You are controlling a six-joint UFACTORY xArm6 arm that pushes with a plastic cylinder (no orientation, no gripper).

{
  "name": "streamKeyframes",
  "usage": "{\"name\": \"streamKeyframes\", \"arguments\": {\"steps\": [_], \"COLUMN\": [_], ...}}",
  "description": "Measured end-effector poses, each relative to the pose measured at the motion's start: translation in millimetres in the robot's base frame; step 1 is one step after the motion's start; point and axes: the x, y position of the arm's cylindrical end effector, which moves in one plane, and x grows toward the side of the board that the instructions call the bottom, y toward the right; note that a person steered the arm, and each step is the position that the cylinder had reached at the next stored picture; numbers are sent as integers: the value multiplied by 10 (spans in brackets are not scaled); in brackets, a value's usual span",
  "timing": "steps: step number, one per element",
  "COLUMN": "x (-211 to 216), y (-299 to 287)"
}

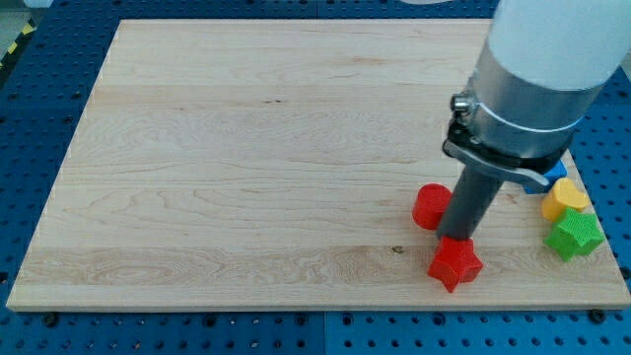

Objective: Move the red circle to the top of the blue triangle

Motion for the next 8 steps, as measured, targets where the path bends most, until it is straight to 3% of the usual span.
{"name": "streamKeyframes", "arguments": {"steps": [8], "x": [-404], "y": [-205]}}
